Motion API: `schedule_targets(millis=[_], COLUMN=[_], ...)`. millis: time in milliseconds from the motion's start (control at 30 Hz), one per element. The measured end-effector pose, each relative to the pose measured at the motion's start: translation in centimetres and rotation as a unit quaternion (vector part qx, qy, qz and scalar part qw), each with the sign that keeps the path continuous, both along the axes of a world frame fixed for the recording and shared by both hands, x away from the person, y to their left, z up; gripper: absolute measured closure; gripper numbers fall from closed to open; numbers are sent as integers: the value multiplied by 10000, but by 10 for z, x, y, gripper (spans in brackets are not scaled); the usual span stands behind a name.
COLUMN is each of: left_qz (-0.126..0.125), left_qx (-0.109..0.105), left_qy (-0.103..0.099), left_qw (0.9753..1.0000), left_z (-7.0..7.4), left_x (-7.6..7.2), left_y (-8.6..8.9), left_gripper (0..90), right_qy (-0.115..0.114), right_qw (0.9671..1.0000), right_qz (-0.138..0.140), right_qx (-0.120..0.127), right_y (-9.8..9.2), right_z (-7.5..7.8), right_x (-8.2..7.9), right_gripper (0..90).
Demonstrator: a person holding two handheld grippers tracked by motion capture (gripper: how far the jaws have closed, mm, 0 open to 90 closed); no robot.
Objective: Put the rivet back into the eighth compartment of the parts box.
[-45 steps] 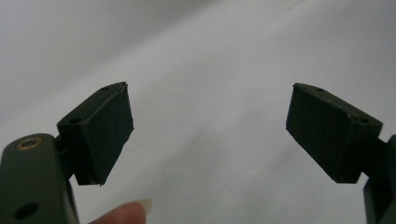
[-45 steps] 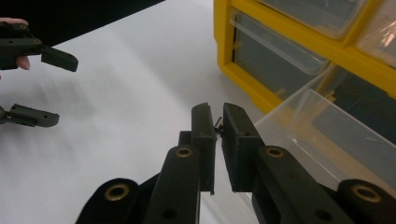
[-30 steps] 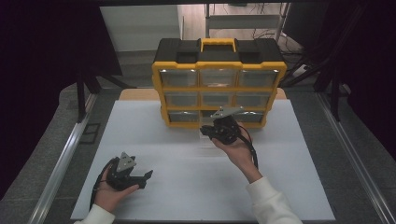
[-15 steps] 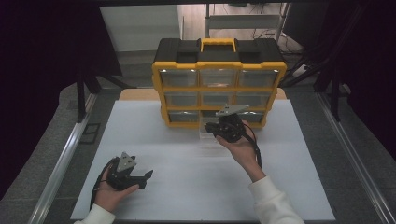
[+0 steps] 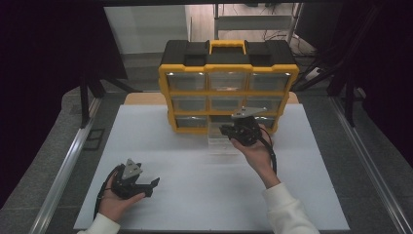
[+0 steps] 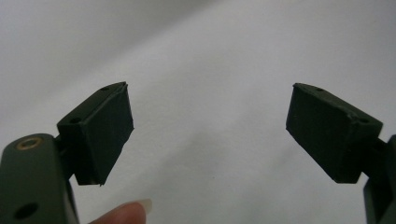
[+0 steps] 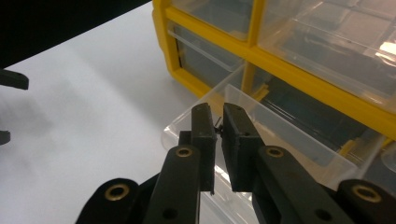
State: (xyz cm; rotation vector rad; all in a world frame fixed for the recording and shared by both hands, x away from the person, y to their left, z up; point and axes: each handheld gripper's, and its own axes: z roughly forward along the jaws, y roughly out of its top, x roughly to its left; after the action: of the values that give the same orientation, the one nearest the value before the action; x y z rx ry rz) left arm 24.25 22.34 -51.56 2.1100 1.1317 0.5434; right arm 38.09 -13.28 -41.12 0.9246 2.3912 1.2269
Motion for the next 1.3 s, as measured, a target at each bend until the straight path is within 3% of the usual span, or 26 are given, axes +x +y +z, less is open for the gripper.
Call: schedule_targets(millis=[567,733,867,1300], left_qz=[2,2,4,35], left_qx=[5,5,-10,-68], left_qy=[8,2,-3,28], left_qw=[10000,10000,10000,10000], left_z=[0,0,0,-1], left_x=[0,0,0,-1], left_y=[0,0,0,3], left_gripper=[152,152,152,152], right_qy=[89,-66,-113,-2], right_qw=[9993,9993,9990,9999], right_qz=[-338,-375,-434,-142], right_qx=[-95,-5,77,50], right_y=[-11,-8,-6,1], right_z=[-13,-14,-11,-13], right_x=[13,13,10,8], right_gripper=[819,558,417,355])
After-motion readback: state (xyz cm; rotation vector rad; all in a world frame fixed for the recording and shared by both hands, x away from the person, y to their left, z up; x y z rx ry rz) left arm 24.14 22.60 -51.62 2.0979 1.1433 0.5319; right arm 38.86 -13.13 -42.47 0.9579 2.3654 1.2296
